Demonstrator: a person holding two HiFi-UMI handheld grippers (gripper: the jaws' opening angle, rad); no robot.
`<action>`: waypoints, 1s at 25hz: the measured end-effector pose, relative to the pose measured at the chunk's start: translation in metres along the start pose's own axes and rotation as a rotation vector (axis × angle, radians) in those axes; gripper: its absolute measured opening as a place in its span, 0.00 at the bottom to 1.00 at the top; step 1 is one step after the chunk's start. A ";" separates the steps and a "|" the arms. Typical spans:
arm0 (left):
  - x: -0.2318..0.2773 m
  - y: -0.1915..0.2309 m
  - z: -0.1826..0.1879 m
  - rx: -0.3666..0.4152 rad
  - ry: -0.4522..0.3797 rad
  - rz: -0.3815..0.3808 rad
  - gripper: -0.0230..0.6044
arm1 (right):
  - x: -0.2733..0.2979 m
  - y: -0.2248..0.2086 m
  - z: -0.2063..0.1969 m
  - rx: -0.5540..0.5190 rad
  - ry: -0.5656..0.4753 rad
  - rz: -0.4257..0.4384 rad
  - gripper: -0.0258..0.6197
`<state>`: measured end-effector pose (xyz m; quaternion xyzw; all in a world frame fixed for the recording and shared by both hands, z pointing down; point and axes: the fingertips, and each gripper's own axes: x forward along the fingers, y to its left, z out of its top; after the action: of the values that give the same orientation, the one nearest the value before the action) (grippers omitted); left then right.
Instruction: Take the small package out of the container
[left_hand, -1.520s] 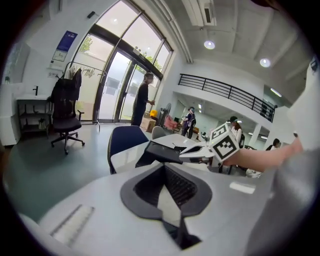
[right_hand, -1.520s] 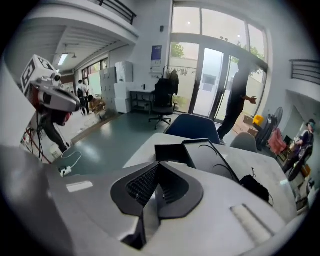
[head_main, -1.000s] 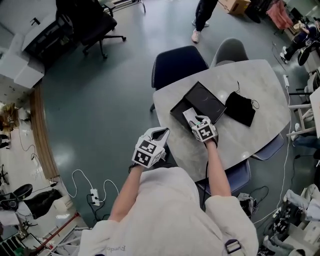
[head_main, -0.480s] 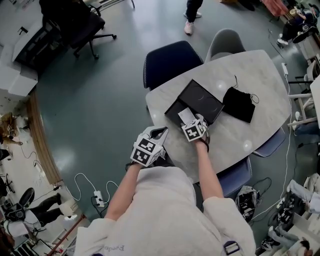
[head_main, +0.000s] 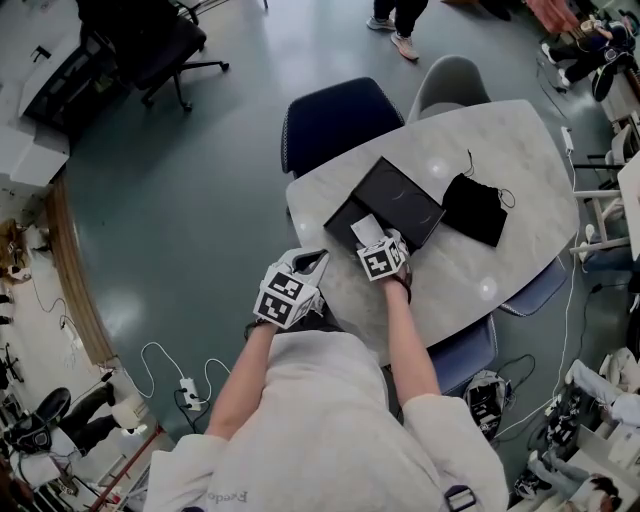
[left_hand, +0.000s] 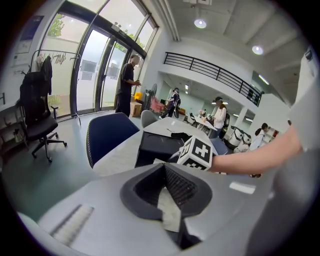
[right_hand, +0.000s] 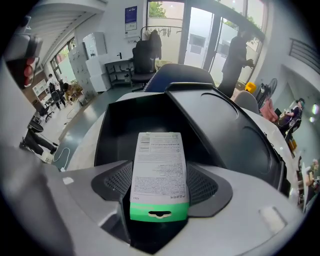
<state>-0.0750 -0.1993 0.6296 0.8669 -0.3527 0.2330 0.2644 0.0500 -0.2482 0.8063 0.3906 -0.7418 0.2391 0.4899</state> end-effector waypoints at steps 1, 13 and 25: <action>0.002 0.001 0.001 -0.003 -0.002 -0.002 0.12 | 0.000 0.001 0.000 -0.007 0.006 0.011 0.56; 0.009 -0.006 -0.003 0.014 0.018 -0.016 0.12 | -0.003 -0.004 -0.003 -0.090 -0.008 0.026 0.55; 0.000 0.001 -0.007 0.012 0.019 0.013 0.12 | -0.008 -0.003 0.004 -0.111 -0.055 0.031 0.55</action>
<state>-0.0772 -0.1954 0.6345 0.8639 -0.3543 0.2450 0.2612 0.0520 -0.2495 0.7974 0.3575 -0.7730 0.1945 0.4866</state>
